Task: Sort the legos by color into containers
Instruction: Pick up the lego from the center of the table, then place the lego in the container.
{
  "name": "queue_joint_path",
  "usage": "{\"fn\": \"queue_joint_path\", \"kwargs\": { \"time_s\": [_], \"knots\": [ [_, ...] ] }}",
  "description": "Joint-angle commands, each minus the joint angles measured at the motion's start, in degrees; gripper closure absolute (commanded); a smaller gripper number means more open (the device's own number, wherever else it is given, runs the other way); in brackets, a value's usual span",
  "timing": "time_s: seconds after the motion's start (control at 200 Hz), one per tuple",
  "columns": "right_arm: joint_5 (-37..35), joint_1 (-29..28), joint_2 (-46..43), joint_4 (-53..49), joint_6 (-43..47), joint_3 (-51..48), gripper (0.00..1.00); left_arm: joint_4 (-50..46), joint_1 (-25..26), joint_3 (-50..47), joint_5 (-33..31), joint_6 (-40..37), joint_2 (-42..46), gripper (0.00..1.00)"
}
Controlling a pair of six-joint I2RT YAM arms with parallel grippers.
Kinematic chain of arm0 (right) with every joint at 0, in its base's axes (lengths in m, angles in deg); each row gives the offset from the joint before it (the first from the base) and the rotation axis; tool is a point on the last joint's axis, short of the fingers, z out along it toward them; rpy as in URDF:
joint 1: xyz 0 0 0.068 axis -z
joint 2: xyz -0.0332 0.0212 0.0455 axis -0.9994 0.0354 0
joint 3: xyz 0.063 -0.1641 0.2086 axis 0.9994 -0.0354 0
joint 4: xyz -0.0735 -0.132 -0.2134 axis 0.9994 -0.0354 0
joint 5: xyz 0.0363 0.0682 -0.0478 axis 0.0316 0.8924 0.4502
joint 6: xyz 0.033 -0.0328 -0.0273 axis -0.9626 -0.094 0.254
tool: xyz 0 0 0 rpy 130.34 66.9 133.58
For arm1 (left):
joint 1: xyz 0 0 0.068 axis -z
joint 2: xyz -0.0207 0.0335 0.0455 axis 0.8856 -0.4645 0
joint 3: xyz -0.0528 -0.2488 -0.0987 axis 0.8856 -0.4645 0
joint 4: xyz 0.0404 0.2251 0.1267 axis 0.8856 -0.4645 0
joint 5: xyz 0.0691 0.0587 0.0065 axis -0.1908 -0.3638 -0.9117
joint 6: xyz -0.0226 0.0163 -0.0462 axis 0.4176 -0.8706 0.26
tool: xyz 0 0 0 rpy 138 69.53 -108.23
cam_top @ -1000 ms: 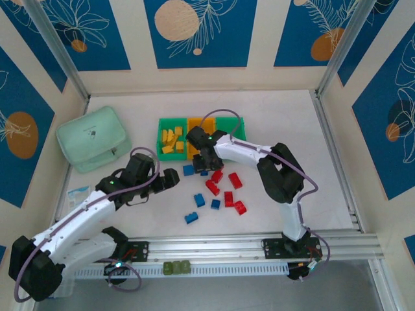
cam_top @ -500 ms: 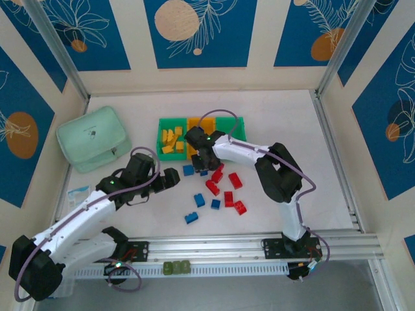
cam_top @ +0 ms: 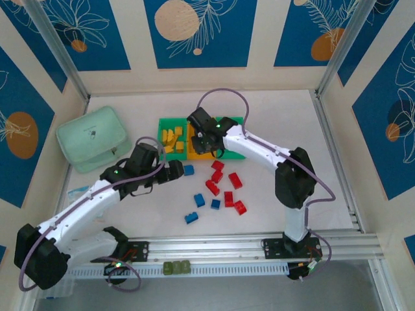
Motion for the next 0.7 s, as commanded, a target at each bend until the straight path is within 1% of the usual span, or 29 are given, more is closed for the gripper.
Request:
{"fn": "queue_joint_path", "kwargs": {
  "time_s": [0.0, 0.1, 0.195, 0.265, 0.35, 0.395, 0.47, 0.545, 0.695],
  "knots": [
    [-1.5, 2.4, 4.5, -1.1, 2.5, 4.5, 0.72, -0.4, -0.2, 3.1, -1.3, -2.3, -1.2, 0.01],
    [-2.4, 3.4, 7.8, -0.6, 4.1, 7.7, 0.72, -0.6, -0.7, 4.0, -1.3, -3.3, -2.1, 0.01],
    [-1.7, 4.2, 10.5, 0.7, 5.3, 10.2, 0.7, -0.7, -1.4, 4.5, -1.6, -3.7, -2.7, 0.01],
    [-1.5, 4.7, 12.7, 0.1, 5.9, 12.8, 0.65, -0.4, -2.0, 5.1, -1.2, -4.0, -3.2, 0.01],
    [-1.0, 4.9, 14.4, -1.7, 6.3, 16.2, 0.56, -0.6, -2.3, 5.9, -0.6, -4.4, -3.6, 0.01],
    [1.2, 5.0, 14.1, -1.4, 7.2, 16.4, 0.51, -0.7, -2.4, 6.1, -0.3, -4.6, -3.5, 0.01],
    [2.7, 4.6, 12.2, -0.4, 7.5, 14.9, 0.46, -1.0, -2.5, 6.0, -0.3, -4.6, -3.0, 0.01],
    [3.1, 4.3, 10.0, 0.0, 7.1, 12.8, 0.45, -1.3, -2.6, 5.5, -0.4, -4.6, -2.2, 0.01],
    [6.2, 3.7, 5.4, 0.1, 6.0, 8.1, 0.42, -1.3, -2.9, 3.4, 0.2, -4.2, -0.1, 0.01]
  ]
}}
